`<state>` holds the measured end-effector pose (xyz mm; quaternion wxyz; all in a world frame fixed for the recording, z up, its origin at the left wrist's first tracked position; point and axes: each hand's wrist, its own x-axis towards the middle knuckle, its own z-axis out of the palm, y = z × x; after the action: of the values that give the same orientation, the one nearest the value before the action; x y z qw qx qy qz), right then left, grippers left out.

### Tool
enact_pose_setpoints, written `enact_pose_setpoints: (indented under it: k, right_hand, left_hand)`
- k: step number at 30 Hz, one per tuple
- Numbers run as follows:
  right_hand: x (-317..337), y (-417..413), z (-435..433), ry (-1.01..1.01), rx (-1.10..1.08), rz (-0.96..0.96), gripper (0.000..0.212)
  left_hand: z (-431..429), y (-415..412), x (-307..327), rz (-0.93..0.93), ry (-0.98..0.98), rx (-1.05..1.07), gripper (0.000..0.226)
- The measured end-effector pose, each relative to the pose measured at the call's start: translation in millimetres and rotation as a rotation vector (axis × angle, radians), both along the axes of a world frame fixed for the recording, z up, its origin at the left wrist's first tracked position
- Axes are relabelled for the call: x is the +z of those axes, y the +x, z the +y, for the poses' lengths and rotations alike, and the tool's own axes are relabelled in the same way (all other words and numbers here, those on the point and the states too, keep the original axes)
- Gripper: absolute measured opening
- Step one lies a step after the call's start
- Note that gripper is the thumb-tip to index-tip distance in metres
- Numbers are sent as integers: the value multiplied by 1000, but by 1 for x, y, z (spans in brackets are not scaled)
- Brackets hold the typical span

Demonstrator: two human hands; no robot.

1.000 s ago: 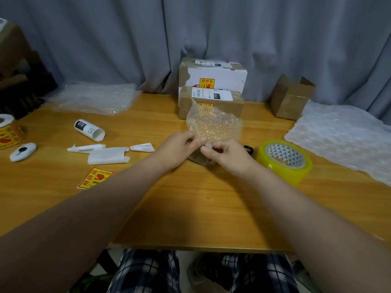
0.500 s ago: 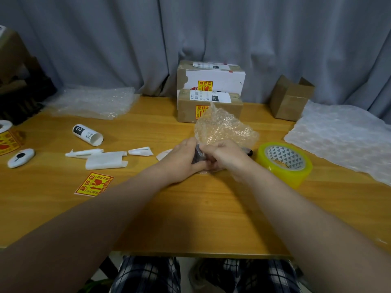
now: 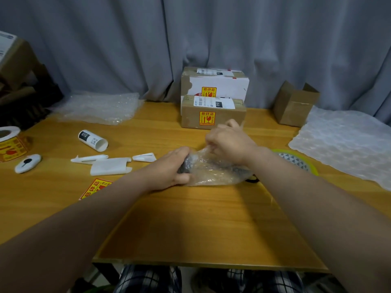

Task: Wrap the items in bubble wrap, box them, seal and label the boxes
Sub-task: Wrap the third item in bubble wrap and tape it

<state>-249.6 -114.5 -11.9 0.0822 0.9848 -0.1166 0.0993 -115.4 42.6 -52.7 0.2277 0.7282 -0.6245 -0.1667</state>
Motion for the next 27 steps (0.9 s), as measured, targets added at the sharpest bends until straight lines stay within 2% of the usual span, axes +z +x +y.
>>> enact_pose_setpoints:
  k: [5,7,10,13,14,16,18,21,23,27]
  right_hand:
    - [-5,-28,-10,87,-49,158,14]
    - [-5,-33,-12,228,-94,226,19]
    - [1,-34,-5,418,-189,258,12]
    - [7,-35,13,289,-156,195,61]
    - [6,-35,22,309,-77,173,67]
    - [0,-34,39,433,51,203,58]
    - [-11,-30,42,409,80,249,45]
    - [-19,-30,36,415,61,121,21]
    - [-19,-33,32,532,-18,61,19]
    - [-15,-30,26,696,-133,63,22]
  left_hand:
    - [0,7,-5,14,-62,55,33]
    - [-5,7,-5,-34,-60,57,36]
    - [-7,3,-3,-75,-32,89,33]
    - [-7,1,-3,-81,-57,92,32]
    - [-7,1,-5,-76,-72,94,33]
    - [-7,1,-7,-48,-108,100,34]
    - [-6,1,-8,-13,-133,104,34]
    - [-4,2,-7,3,-127,105,33]
    - [-1,4,-6,32,-110,93,33]
    - [3,5,-3,68,-54,54,32]
